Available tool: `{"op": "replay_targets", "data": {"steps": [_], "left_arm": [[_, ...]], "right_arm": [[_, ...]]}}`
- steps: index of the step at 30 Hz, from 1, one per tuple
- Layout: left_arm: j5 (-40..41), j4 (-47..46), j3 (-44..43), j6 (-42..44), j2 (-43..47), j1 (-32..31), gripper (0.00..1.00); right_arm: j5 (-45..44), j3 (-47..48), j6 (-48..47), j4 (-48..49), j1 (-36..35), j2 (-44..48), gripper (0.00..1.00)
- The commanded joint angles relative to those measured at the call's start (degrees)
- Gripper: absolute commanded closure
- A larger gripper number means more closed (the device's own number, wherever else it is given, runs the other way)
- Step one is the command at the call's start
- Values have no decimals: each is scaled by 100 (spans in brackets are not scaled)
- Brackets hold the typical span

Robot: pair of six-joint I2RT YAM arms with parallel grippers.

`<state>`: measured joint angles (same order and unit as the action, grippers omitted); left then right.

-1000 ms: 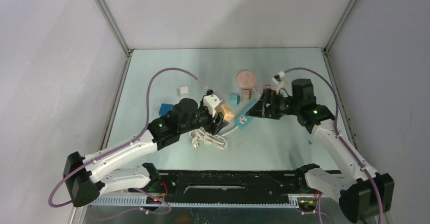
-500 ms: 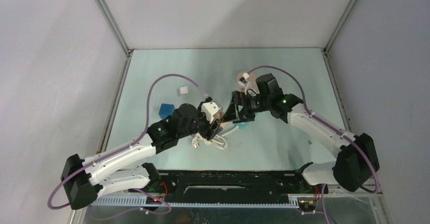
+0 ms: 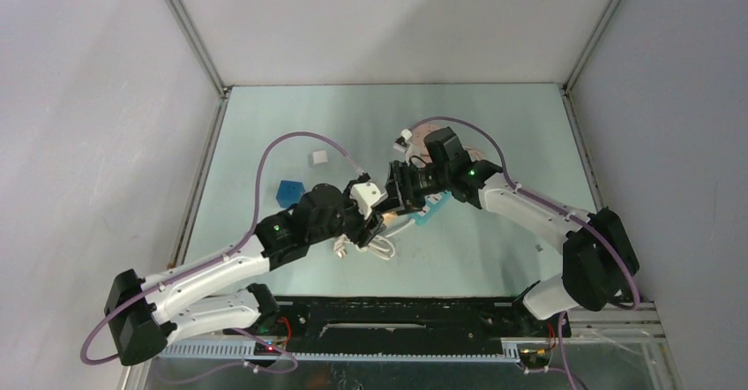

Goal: Insert the plug
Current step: Pick up the plug from the center of the board, then adjust the plug.

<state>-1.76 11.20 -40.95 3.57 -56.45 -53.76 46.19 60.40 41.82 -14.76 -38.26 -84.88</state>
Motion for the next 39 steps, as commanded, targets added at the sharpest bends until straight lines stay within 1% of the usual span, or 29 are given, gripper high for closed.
{"op": "replay_targets", "data": {"steps": [1, 2, 3, 5, 7, 8, 10, 12, 15, 17, 21, 26, 28, 31, 34, 39], "left_arm": [[144, -285, -43, 76, 254, -70, 35], [341, -286, -52, -12, 266, -70, 28], [446, -313, -52, -75, 292, -69, 23], [550, -387, -61, -263, 378, -73, 16], [686, -514, -70, -550, 513, -65, 4], [741, -592, -60, -674, 590, -65, 1], [873, -762, -1, -960, 719, -50, 0], [890, -930, 75, -1257, 855, -5, 0], [770, -991, 118, -1661, 920, 108, 0], [805, -921, 97, -1853, 889, 133, 0], [875, -887, 100, -1948, 848, 160, 0], [950, -870, 85, -1905, 812, 168, 0], [977, -920, 106, -1896, 816, 179, 0], [1006, -962, 102, -1909, 770, 181, 0], [1016, -922, 44, -1992, 595, 200, 0], [1080, -503, -348, -2371, -148, 294, 0]], "right_arm": [[85, 198, -57, 201, -23, 25, 99], [-7, 199, -185, 97, -1, 98, 100], [-145, 197, -318, -58, 46, 168, 100], [-454, 199, -610, -424, 191, 357, 100], [-734, 199, -1018, -846, 416, 569, 100], [-888, 200, -1204, -1090, 529, 687, 100], [-1126, 192, -1576, -1577, 818, 914, 100], [-1183, 191, -1935, -1925, 1136, 1143, 100], [-1014, 55, -2284, -2109, 1648, 1601, 100], [-874, -39, -2435, -2096, 1870, 1866, 100], [-726, -60, -2641, -2129, 2030, 2345, 100], [-1408, -87, -2591, -1976, 2108, 3081, 100], [-1454, -91, -2603, -1915, 2218, 3266, 100], [-1559, -243, -2429, -1635, 2411, 3461, 100], [-1488, -463, -2403, -1476, 2597, 3547, 100], [-1181, -570, -2640, -1762, 2885, 3280, 100]]}}
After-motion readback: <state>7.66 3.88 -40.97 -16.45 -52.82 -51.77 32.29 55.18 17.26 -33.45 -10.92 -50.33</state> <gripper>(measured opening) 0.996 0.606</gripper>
